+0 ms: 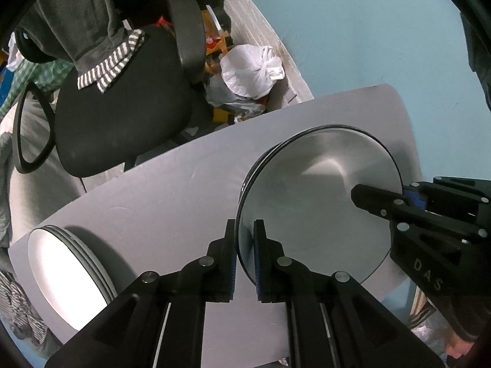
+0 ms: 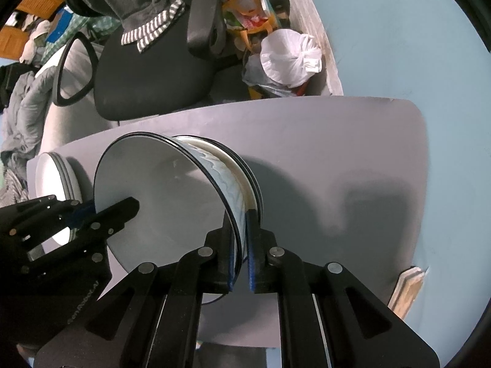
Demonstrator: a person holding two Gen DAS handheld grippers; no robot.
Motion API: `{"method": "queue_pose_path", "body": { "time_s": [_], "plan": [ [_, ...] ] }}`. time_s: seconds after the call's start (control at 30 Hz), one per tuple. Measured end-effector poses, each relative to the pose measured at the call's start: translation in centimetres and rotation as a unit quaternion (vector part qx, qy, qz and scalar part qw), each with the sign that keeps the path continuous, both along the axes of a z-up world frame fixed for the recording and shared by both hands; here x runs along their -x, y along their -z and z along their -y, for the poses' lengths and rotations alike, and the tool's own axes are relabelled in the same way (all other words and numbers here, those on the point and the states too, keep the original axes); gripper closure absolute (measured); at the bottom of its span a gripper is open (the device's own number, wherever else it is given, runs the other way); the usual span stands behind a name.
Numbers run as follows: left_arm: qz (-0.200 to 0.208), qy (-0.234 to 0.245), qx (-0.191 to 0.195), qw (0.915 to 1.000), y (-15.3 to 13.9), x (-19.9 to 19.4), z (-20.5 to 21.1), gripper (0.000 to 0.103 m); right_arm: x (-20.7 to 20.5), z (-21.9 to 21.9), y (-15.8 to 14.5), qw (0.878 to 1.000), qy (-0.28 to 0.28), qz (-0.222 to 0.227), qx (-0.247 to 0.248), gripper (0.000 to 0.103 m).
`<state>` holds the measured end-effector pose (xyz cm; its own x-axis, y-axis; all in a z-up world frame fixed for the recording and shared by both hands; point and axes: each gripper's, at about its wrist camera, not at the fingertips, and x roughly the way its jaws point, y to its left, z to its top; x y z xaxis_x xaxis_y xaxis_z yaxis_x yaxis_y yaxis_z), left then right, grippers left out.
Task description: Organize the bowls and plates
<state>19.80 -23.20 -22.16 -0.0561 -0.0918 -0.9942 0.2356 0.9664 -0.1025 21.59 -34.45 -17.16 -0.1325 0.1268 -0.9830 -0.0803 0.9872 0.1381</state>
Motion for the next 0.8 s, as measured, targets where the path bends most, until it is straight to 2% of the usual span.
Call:
{"method": "queue_pose_path", "body": {
  "time_s": [0.23, 0.27, 0.3, 0.5, 0.57, 0.67, 0.8],
  "plan": [
    [0.005, 0.003, -0.005, 1.0000, -0.4, -0.3, 0.0, 0.091, 0.1, -0.5, -0.5, 1.000, -0.015, 0.001, 0.008, 0.084],
    [0.005, 0.004, -0.002, 1.0000, -0.5, -0.3, -0.1, 0.088, 0.1, -0.6, -0.6, 1.000, -0.018, 0.002, 0.012, 0.083],
    [0.007, 0.004, -0.003, 1.0000, -0.6, -0.2, 0.0, 0.088, 0.1, -0.6, -0.7, 1.000, -0.019, 0.003, 0.015, 0.077],
    [0.005, 0.002, -0.006, 1.0000, -0.7, -0.2, -0.2, 0.086, 0.2, -0.7, -0.7, 1.000, -0.019, 0.002, 0.017, 0.077],
    [0.007, 0.000, -0.009, 0.9999, -0.9, -0.1, -0.4, 0.078, 0.2, -0.7, -0.9, 1.000, -0.018, 0.006, 0.018, 0.077],
    [0.017, -0.005, -0.007, 0.9998, -1.6, 0.1, -0.8, 0.073, 0.4, -0.6, -1.3, 1.000, -0.015, 0.014, 0.022, 0.076],
    [0.019, -0.014, 0.002, 0.9997, -2.4, 0.5, -1.4, 0.069, 0.6, -0.5, -1.8, 0.999, -0.011, 0.025, 0.028, 0.067]
  ]
}}
